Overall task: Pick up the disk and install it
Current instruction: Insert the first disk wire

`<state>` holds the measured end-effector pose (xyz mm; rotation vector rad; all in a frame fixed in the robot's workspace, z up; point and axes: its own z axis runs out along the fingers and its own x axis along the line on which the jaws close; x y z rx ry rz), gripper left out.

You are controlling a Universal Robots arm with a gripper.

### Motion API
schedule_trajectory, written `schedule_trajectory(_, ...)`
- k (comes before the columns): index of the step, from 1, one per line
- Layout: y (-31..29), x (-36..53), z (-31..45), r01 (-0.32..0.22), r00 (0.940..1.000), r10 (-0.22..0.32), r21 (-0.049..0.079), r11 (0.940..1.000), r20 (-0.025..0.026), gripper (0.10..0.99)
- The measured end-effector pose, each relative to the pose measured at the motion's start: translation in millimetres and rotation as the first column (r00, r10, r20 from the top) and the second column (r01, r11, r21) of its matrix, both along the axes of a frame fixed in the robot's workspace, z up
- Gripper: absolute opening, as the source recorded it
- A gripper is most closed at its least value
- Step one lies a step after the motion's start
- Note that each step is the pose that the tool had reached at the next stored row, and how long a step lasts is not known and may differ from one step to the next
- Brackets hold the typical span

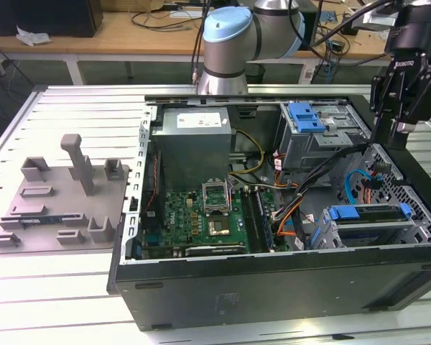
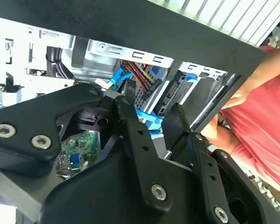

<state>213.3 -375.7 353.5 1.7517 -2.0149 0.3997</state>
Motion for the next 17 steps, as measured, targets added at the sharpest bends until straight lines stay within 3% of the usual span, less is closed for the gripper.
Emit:
schedule_trajectory(3, 0.4, 0.8, -2.3, 0.005, 1.0000, -0.005, -0.019, 0.9998, -0.0053, 0.502)
schedule_trajectory(4, 0.4, 0.8, -2.9, 0.007, 1.0000, -0.007, -0.020, 0.9998, -0.0055, 0.502)
schedule_trajectory(13, -0.4, 1.0, -8.2, 0.027, 0.9996, -0.027, -0.020, 0.9994, -0.0054, 0.502)
schedule_trajectory(17, -5.1, 1.0, -9.7, 0.035, 0.9994, -0.035, -0.015, 0.9993, -0.0056, 0.502)
